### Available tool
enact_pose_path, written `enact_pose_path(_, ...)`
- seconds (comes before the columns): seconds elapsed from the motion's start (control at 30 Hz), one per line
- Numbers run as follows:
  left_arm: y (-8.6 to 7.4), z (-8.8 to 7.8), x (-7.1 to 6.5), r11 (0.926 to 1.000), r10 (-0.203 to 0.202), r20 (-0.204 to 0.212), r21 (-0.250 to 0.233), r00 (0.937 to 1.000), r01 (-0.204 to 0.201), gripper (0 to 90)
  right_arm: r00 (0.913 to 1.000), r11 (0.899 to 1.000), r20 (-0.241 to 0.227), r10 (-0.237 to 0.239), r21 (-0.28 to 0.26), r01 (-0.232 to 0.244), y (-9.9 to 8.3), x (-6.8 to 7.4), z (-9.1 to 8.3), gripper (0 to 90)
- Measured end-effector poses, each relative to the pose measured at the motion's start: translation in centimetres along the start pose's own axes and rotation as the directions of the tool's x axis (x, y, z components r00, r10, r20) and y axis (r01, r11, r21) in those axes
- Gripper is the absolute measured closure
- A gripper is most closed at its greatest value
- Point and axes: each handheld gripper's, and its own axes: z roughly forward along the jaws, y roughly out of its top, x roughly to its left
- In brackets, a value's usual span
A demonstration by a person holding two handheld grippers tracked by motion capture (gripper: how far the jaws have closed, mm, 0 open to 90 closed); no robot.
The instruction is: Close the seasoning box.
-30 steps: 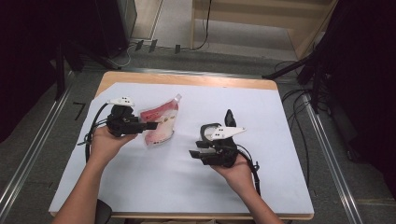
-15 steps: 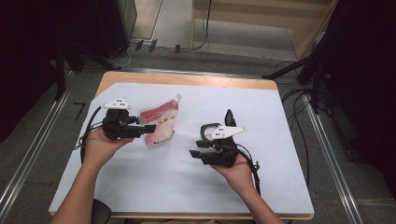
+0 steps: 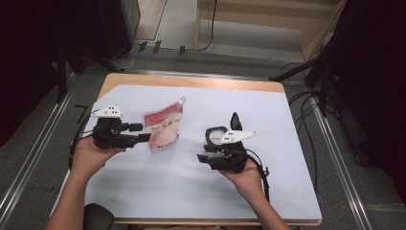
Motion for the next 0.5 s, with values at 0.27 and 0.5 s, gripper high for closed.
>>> enact_pose_path(0.27, -1.0, -1.4, 0.7, 0.9997, -0.023, -0.020, -0.008, 0.9995, 0.023, 44.5, 0.9999, 1.000, 0.014, -0.001, 0.001, 0.001, -0.1, -0.2, -1.0, 54.3)
enact_pose_path(0.5, -1.6, -1.4, 1.6, 0.9977, -0.068, -0.054, -0.005, 0.9962, 0.068, 43.4, 0.9992, 1.000, 0.036, 0.017, -0.009, -0.017, -0.4, -0.6, -2.6, 61.8)
